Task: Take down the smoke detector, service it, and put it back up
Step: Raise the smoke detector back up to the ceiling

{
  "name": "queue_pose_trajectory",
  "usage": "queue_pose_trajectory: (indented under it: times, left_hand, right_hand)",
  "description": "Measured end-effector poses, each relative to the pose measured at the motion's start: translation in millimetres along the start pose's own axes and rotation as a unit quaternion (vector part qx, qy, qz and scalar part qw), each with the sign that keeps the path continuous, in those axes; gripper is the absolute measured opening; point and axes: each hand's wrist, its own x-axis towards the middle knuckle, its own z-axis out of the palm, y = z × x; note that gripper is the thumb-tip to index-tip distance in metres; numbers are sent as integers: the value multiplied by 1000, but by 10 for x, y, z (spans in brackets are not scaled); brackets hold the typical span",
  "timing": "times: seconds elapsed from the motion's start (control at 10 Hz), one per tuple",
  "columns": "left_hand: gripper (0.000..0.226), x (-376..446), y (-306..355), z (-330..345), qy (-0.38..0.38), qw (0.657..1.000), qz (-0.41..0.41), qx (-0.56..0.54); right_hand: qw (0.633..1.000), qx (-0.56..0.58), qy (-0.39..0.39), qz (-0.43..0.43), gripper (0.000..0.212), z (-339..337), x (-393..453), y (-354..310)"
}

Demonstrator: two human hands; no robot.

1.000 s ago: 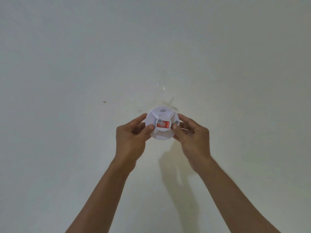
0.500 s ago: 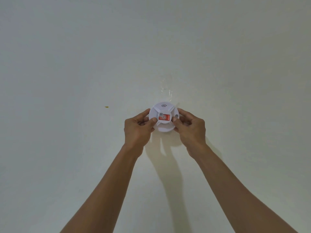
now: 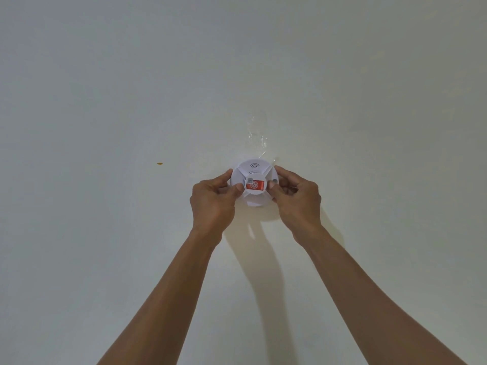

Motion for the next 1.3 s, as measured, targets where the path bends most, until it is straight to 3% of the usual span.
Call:
queue_pose_trajectory:
  times: [1.3]
  left_hand:
    - [42,-60,63,-89,30,999,-16,42]
  right_hand:
    - [1000,4,-6,29,41,-51,3,15]
